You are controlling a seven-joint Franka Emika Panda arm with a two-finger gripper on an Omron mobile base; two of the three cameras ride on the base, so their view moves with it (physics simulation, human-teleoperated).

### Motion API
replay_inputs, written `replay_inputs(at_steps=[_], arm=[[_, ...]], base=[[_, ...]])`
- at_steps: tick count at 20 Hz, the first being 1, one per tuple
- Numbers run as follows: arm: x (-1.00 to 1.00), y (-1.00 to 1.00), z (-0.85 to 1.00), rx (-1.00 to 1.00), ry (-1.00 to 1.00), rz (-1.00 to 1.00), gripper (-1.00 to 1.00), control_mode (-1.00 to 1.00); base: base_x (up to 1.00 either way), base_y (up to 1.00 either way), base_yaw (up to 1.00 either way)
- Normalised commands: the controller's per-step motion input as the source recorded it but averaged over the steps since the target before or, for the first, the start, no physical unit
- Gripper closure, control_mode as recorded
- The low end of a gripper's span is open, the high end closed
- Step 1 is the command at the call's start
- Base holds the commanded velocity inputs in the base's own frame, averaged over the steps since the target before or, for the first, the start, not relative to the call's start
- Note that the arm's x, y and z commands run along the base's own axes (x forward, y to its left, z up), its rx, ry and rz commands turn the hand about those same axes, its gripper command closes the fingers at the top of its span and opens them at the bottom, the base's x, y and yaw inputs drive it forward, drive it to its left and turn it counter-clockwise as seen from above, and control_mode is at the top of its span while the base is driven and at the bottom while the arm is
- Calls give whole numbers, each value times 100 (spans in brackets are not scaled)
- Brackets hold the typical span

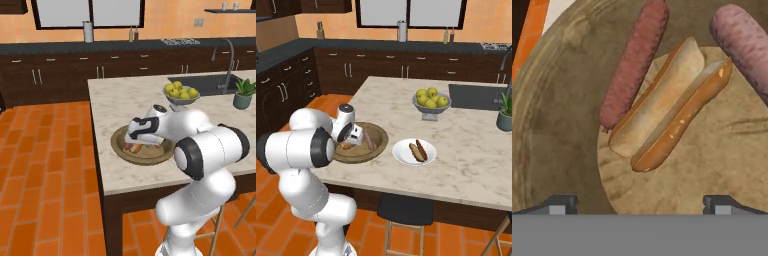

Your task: Place one bun and one sausage from the bowl on each plate.

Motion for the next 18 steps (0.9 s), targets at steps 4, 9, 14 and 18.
replay_inputs(at_steps=[4, 9, 14, 18], arm=[[67, 0, -20, 0, 0, -11, -100, -100], [41, -4, -13, 2, 8, -10, -100, -100], [5, -4, -39, 4, 5, 0, -100, -100], [11, 0, -53, 4, 0, -1, -100, -100]], base=[[0, 0, 0], [0, 0, 0], [0, 0, 0], [0, 0, 0]])
